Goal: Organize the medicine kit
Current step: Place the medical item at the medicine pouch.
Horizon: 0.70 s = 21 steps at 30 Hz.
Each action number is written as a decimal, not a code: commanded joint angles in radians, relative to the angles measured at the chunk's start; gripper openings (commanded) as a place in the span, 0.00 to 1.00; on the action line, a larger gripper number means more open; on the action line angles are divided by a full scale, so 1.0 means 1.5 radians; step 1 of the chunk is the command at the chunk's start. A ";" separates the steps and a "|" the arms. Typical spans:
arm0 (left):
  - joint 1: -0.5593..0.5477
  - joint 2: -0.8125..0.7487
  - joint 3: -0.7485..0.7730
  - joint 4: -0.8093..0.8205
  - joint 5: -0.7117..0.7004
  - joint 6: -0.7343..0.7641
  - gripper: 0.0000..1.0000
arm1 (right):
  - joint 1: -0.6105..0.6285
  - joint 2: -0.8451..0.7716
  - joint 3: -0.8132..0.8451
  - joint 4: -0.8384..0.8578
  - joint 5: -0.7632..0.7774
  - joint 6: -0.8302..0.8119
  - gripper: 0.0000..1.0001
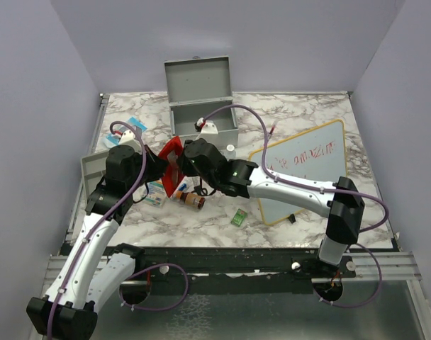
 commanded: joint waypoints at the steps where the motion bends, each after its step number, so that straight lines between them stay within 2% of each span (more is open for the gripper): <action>1: -0.004 0.006 0.024 -0.004 -0.016 0.001 0.00 | -0.001 0.029 0.035 -0.041 -0.019 -0.033 0.28; 5: -0.004 0.005 0.029 0.000 0.002 0.003 0.00 | -0.002 0.058 0.072 -0.060 -0.008 -0.057 0.28; 12: -0.004 -0.003 0.018 0.009 0.036 0.020 0.00 | -0.002 0.087 0.098 -0.014 0.037 -0.076 0.24; 16: -0.004 -0.007 0.010 0.008 0.042 0.027 0.00 | -0.003 0.135 0.166 -0.068 0.063 -0.075 0.23; 21: -0.004 -0.004 0.002 0.001 -0.003 0.035 0.00 | -0.005 0.150 0.207 -0.097 0.029 -0.071 0.23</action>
